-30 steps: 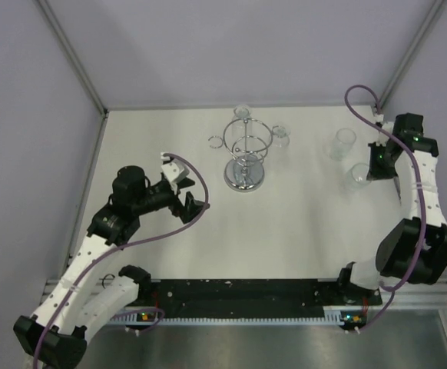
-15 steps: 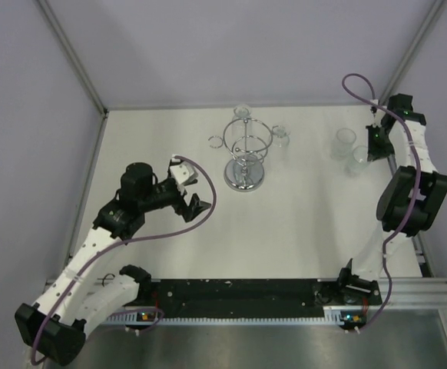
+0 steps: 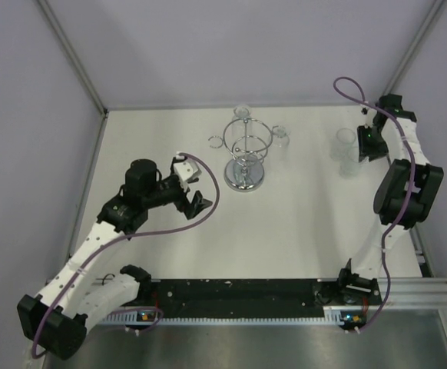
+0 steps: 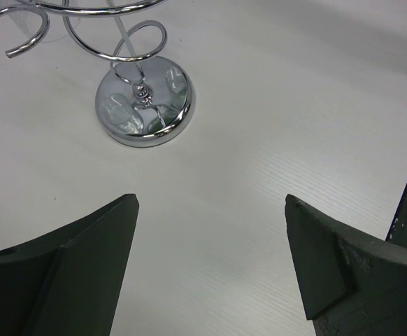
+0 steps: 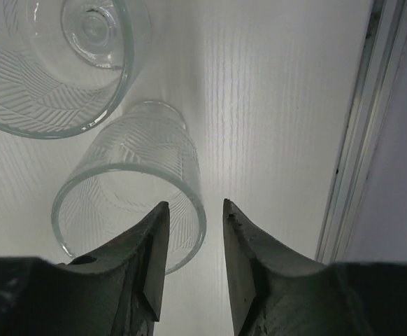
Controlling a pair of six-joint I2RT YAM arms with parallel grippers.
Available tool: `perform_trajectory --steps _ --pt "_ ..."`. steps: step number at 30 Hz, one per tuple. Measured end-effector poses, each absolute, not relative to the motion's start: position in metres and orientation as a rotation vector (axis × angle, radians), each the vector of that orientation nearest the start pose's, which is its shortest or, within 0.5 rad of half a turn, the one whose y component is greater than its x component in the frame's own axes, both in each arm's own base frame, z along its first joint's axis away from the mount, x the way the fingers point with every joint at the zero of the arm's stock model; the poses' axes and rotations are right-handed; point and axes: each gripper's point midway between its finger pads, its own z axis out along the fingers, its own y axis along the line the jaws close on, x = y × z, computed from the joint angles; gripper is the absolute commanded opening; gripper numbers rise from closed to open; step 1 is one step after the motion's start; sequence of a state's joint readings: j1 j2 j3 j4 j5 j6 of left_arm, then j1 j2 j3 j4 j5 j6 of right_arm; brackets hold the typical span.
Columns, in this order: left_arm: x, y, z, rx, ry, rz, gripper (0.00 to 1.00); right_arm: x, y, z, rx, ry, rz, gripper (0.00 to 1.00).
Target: Take the wine glass off the wine glass rack
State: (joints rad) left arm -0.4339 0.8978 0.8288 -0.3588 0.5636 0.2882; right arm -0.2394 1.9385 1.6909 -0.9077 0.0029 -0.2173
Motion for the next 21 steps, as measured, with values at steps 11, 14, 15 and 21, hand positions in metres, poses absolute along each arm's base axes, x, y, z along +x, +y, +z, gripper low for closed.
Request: perform_trajectory --steps 11,14,15,21 --pt "0.242 -0.207 0.246 1.020 1.645 -0.651 0.92 0.429 -0.105 0.157 -0.034 2.649 -0.092 0.79" --pt "0.248 -0.208 0.261 1.003 1.605 -0.630 0.94 0.429 -0.088 0.193 -0.105 2.547 -0.002 0.82" --pt "0.252 -0.207 0.268 0.990 1.590 -0.611 0.95 0.428 -0.078 0.209 -0.142 2.497 0.046 0.83" --pt "0.286 -0.190 0.312 0.829 1.546 -0.464 0.99 0.392 0.005 0.279 -0.458 2.124 0.340 0.91"
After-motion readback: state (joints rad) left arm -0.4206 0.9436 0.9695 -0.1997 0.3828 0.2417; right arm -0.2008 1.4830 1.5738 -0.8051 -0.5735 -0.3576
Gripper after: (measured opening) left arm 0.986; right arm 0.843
